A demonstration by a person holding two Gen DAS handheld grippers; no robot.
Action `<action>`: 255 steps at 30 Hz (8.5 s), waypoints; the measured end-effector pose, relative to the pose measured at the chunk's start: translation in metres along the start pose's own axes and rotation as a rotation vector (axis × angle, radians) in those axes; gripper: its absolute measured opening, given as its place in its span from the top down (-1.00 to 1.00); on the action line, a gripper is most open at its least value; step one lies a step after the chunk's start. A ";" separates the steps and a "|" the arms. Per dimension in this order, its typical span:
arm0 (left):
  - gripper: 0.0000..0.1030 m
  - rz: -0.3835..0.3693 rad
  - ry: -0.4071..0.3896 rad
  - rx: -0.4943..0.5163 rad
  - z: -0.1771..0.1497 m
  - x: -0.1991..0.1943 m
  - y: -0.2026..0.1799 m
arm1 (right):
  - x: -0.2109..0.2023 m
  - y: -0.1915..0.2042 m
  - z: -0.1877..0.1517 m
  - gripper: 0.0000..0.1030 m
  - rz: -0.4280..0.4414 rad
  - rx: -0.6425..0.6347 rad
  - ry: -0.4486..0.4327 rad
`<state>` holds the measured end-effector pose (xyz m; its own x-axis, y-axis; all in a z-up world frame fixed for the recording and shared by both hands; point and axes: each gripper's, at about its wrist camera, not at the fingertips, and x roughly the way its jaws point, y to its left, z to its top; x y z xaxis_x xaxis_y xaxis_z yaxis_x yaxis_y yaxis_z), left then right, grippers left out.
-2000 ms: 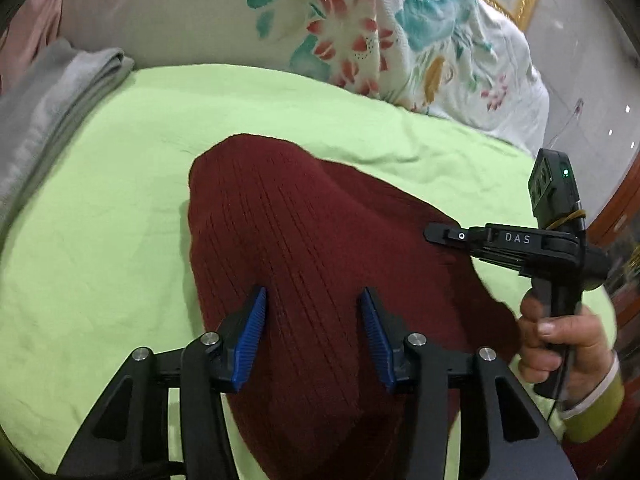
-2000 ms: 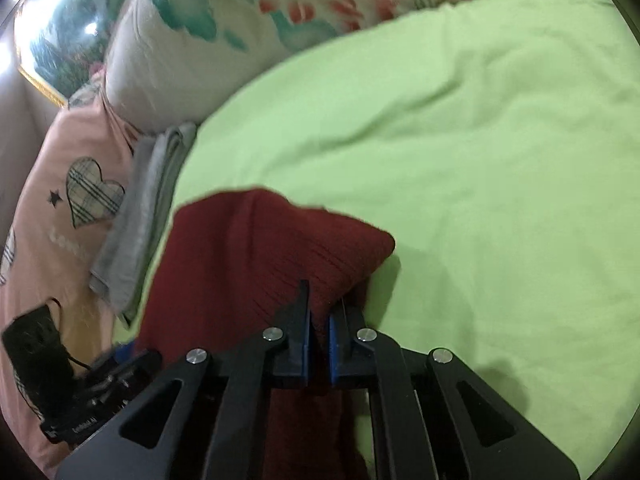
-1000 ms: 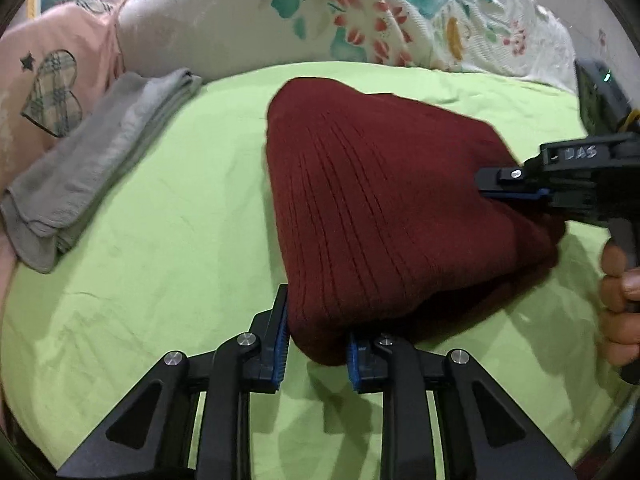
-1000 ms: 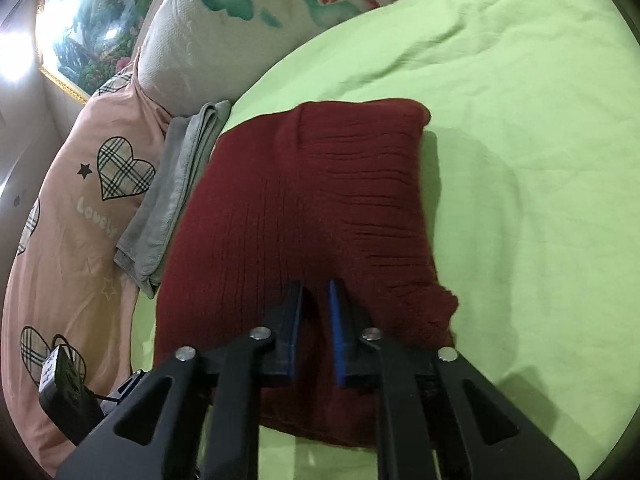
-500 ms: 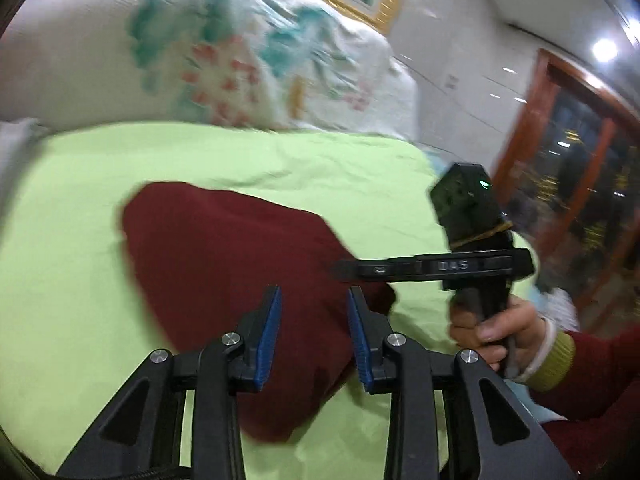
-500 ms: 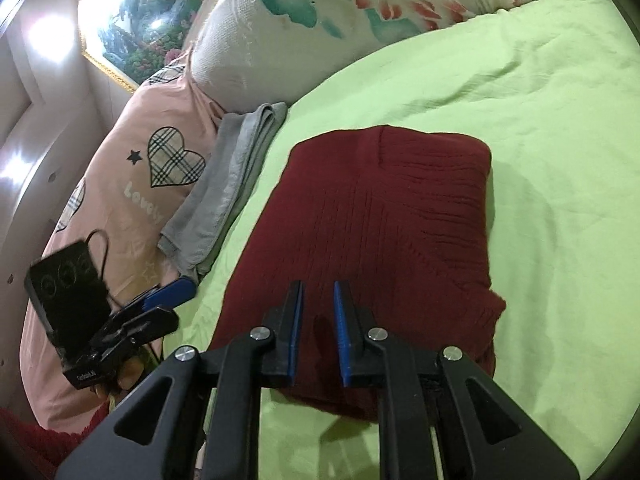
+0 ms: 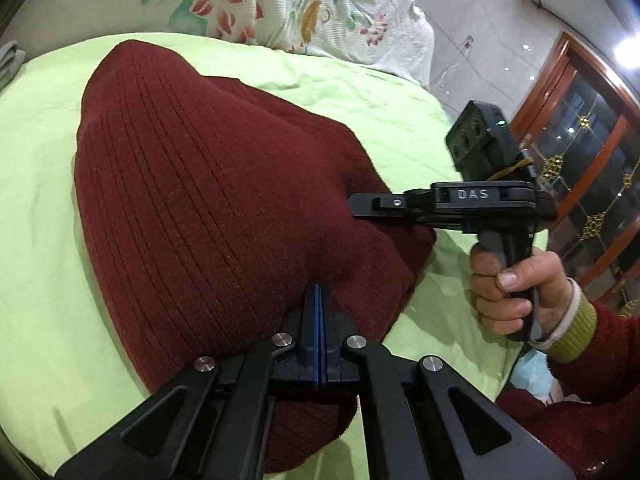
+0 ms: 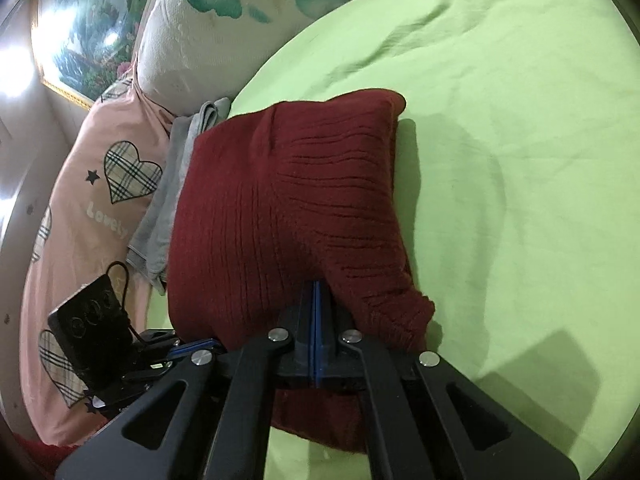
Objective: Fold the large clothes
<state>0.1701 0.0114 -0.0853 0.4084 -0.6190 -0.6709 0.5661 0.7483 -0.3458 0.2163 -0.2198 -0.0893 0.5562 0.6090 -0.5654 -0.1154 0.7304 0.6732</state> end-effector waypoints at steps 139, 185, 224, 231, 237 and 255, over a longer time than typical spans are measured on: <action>-0.25 0.441 -0.144 -0.327 0.001 -0.066 0.015 | -0.032 0.063 -0.011 0.14 -0.271 -0.144 -0.108; -0.92 0.885 -0.086 -0.091 -0.066 -0.125 -0.083 | -0.121 0.115 -0.130 -1.00 -0.343 -0.432 -0.043; -0.92 0.823 -0.037 -0.169 -0.036 -0.085 -0.059 | -0.072 0.094 -0.085 -1.00 -0.314 -0.386 0.026; -0.92 0.812 -0.049 -0.182 -0.032 -0.087 -0.053 | -0.070 0.092 -0.075 -1.00 -0.309 -0.369 0.015; -0.92 0.820 -0.062 -0.180 -0.024 -0.089 -0.051 | -0.070 0.090 -0.063 -1.00 -0.298 -0.349 0.004; -0.92 0.823 -0.085 -0.205 0.011 -0.085 -0.030 | -0.050 0.085 -0.026 -1.00 -0.286 -0.316 0.010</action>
<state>0.1261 0.0384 -0.0108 0.6899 0.1310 -0.7119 -0.0719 0.9910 0.1126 0.1574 -0.1804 -0.0162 0.5949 0.3699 -0.7136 -0.2051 0.9283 0.3102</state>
